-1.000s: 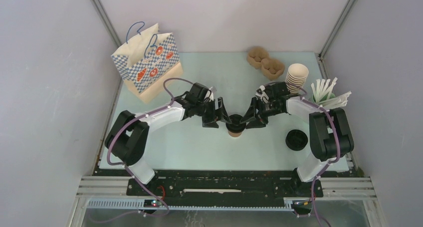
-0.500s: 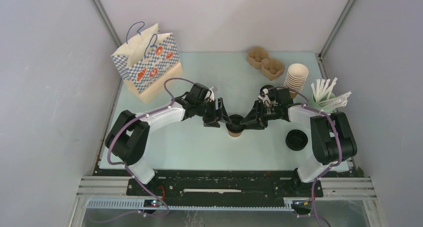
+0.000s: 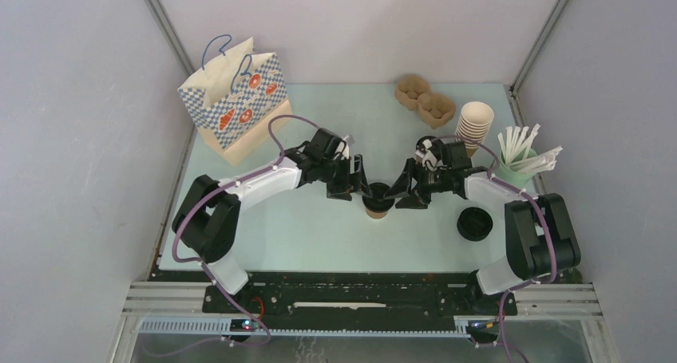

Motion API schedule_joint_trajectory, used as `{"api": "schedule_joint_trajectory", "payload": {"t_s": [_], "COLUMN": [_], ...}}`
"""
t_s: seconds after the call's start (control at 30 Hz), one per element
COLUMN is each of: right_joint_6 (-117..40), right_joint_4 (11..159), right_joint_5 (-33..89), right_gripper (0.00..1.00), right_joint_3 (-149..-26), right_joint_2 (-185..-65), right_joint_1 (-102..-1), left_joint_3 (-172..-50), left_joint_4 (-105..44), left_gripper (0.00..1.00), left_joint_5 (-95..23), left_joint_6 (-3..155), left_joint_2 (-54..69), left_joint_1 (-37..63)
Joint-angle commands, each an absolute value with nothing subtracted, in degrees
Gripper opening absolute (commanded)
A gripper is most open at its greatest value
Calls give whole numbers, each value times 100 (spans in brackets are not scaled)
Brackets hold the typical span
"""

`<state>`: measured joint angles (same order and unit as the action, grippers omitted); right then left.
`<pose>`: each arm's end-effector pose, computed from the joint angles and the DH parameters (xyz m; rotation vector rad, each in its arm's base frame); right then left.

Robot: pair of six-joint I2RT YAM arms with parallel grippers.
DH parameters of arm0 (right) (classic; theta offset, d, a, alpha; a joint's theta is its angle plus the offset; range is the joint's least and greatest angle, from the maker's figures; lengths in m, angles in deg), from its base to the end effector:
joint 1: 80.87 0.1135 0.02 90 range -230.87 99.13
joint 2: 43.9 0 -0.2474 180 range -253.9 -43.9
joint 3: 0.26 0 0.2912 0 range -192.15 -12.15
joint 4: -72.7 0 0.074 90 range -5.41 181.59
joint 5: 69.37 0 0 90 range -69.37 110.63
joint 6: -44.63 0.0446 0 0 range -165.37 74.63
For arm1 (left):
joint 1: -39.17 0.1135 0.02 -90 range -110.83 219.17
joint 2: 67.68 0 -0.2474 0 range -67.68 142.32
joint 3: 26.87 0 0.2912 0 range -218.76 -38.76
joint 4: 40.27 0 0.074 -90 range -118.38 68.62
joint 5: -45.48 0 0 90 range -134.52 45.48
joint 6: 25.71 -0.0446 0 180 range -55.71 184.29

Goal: Pack the takeout coffee

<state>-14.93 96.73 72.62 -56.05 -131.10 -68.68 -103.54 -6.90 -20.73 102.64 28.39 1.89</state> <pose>0.2995 0.1007 0.1253 0.0224 2.5711 1.4423 0.2997 -0.2507 0.1714 0.1663 2.7007 -1.0065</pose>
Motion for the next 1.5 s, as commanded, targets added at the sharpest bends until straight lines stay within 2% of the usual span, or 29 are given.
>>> {"api": "schedule_joint_trajectory", "payload": {"t_s": [0.0, 0.13, 0.3, 0.4, 0.47, 0.6, 0.8, 0.83, 1.0, 1.1, 1.27, 1.47], "right_joint_6": [-1461, -1620, -1492, -1516, -1541, -1470, -1631, -1657, -1494, -1365, -799, -572], "right_joint_4": [9834, 9776, 9498, 9435, 9451, 9530, 10046, 10037, 9355, 9090, 8260, 7825], "right_joint_5": [7456, 7586, 7553, 7369, 7036, 5846, 4799, 4894, 6792, 7206, 7510, 7686], "right_gripper": [79, 79, 66, 64, 61, 48, 43, 44, 64, 67, 56, 37], "right_joint_3": [-5742, -5580, -5360, -5348, -5276, -5003, -4793, -4795, -4823, -4779, -4536, -4485], "right_joint_2": [-12751, -12719, -12836, -13019, -13210, -13472, -13276, -13216, -12510, -12377, -12473, -12683], "right_joint_1": [-6755, -6666, -6664, -6633, -6630, -6578, -6585, -6654, -7026, -7073, -7206, -7326], "left_joint_3": [-10520, -10404, -10415, -10406, -10371, -10202, -9928, -9926, -10106, -10209, -10266, -10281], "left_joint_4": [-110, -150, -156, -152, -154, -173, -207, -205, -58, -1, 36, 36], "left_gripper": [75, 75, 74, 74, 74, 73, 73, 73, 72, 73, 72, 72], "left_joint_5": [-2702, -2738, -2760, -2786, -2805, -2914, -3040, -3038, -3047, -3018, -3000, -3000], "left_joint_6": [10001, 10037, 10058, 10076, 10084, 10103, 10079, 10077, 9988, 9952, 9928, 9936], "left_joint_2": [3114, 3081, 3095, 3110, 3133, 3230, 3332, 3337, 3260, 3272, 3317, 3332], "left_joint_1": [130, 114, 96, 65, 56, 42, 45, 42, 32, 26, 16, -1]}}
